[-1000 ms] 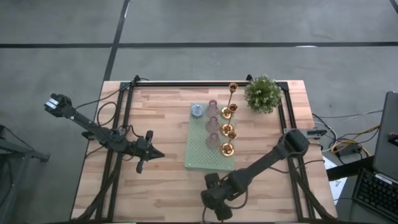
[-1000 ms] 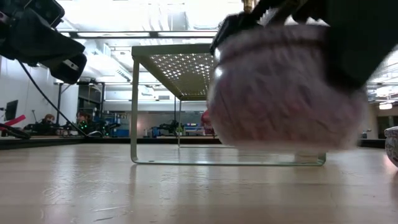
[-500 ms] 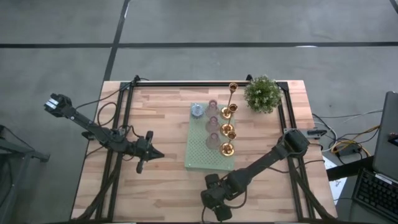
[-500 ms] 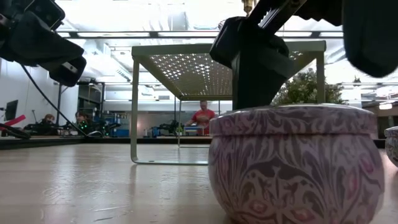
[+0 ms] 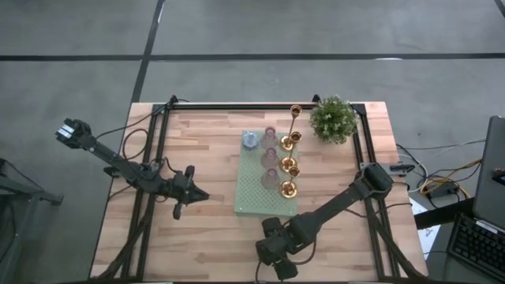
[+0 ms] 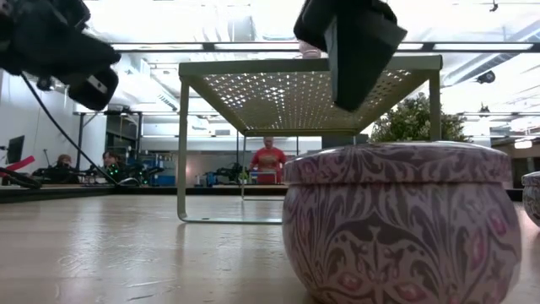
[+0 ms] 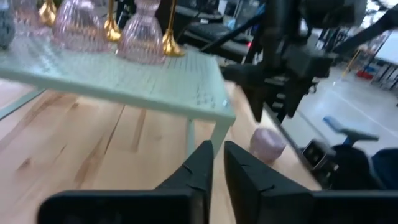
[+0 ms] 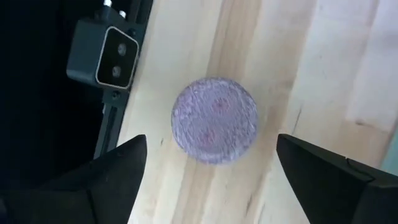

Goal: Pick & Place candle stick holders
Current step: Put the purple patterned scented candle on the shelf aligned with the other blue patterned scented candle

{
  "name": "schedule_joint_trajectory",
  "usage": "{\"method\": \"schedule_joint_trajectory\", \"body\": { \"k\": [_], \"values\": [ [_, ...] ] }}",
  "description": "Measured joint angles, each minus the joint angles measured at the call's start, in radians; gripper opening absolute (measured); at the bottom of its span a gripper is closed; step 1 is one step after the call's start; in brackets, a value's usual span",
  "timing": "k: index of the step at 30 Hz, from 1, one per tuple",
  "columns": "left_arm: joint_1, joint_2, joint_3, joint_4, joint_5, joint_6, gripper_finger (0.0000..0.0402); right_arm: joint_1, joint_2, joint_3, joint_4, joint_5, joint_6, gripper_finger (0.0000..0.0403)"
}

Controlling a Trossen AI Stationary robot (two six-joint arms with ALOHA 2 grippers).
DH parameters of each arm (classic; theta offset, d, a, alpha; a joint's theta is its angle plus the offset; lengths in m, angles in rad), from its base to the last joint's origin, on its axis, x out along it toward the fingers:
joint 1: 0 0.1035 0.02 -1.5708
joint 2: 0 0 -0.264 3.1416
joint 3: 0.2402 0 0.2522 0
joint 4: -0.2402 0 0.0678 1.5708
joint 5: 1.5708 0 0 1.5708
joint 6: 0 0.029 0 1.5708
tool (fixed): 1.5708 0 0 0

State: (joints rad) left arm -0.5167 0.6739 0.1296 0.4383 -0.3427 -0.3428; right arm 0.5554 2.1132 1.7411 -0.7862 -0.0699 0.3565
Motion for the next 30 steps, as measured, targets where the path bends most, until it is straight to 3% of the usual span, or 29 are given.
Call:
{"method": "schedule_joint_trajectory", "body": {
  "k": [4, 8, 12, 18, 23, 30],
  "values": [
    [-0.008, 0.023, 0.049, 0.011, 0.002, 0.001, 0.0088, 0.021, -0.01, 0.02, -0.037, 0.069, 0.006, 0.033],
    [-0.037, 0.073, 0.121, 0.014, 0.007, 0.052, 0.0129, 0.044, -0.037, 0.02, -0.097, 0.138, 0.037, 0.0279],
    [-0.066, 0.142, 0.191, 0.014, 0.009, 0.09, 0.0151, 0.068, -0.087, 0.016, -0.11, 0.153, 0.054, 0.0191],
    [-0.098, 0.306, 0.292, 0.006, -0.017, 0.109, 0.0156, 0.111, -0.165, -0.04, -0.084, 0.185, 0.026, 0.0029],
    [-0.132, 0.465, 0.429, -0.025, -0.02, 0.131, 0.0171, 0.12, -0.308, -0.184, 0.068, 0.234, 0.011, 0.001],
    [-0.146, 0.677, 0.673, -0.225, -0.027, 0.162, 0.0229, 0.153, -0.577, -0.496, 0.491, 0.221, -0.048, 0.0008]
  ]
}}
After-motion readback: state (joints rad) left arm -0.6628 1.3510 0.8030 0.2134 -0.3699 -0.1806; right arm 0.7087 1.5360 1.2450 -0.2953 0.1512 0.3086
